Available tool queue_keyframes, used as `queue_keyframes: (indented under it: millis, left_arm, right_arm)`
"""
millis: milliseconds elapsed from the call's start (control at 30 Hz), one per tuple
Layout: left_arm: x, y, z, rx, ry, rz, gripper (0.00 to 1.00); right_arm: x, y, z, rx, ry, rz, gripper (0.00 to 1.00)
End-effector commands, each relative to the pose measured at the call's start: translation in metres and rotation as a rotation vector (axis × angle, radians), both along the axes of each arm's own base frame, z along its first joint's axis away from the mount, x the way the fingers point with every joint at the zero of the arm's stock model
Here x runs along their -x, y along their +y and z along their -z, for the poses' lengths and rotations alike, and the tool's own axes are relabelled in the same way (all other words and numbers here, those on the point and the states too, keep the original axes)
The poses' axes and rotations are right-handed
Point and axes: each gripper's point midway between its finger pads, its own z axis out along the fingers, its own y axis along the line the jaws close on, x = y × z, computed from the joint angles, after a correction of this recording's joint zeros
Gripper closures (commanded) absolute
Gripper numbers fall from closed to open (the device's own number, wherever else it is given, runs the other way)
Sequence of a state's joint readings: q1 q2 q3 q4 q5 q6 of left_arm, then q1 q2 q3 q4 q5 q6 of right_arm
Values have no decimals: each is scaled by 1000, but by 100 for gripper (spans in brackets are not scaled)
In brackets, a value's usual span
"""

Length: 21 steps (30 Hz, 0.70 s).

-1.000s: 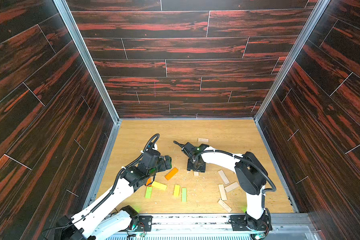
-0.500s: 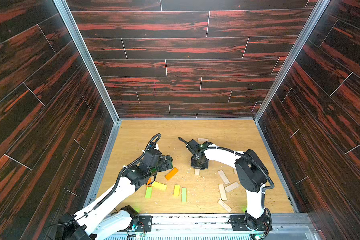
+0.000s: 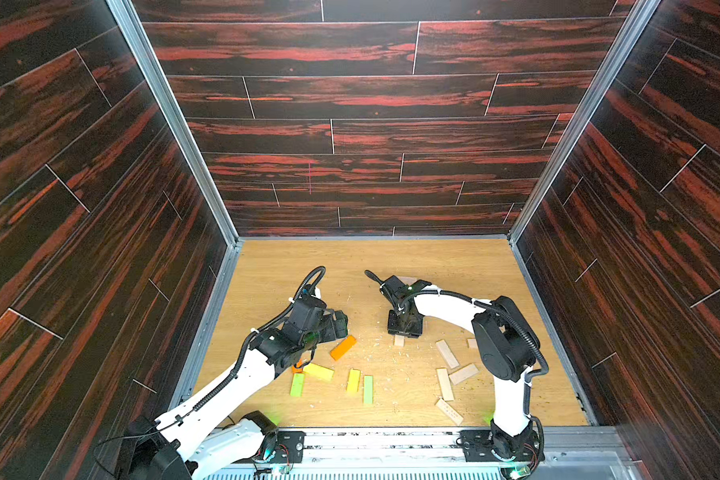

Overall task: Assemble a giraffe with building blocks
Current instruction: Pick up the building block from the center of the board.

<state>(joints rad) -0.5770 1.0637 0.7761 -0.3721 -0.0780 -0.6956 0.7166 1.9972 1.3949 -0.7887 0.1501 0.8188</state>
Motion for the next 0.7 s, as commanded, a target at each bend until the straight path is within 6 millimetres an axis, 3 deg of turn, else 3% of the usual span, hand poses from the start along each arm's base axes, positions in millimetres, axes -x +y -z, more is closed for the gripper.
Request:
queue_keyframes:
  millis: [0,167,300,567,667]
  left_arm:
    - [-3,0,-15,12,-36,2,3]
    - [-2,2,-15,9,-40,-1,3]
    - [-3,1,-17,12,-47,-2,3]
    - [-27,-21,-31,44,-73,29,3]
    - [-37,-31,-32,52,-70,47,3]
  right_arm:
    - [19,2,14,28,59,4,51]
    - [21,-6,16,55,57,16,71]
    - [8,-21,6,53,31,37,87]
    - [-57,-85,-35,42,-37,95,90]
    - [-80,-105,-41,35,-46,127,90]
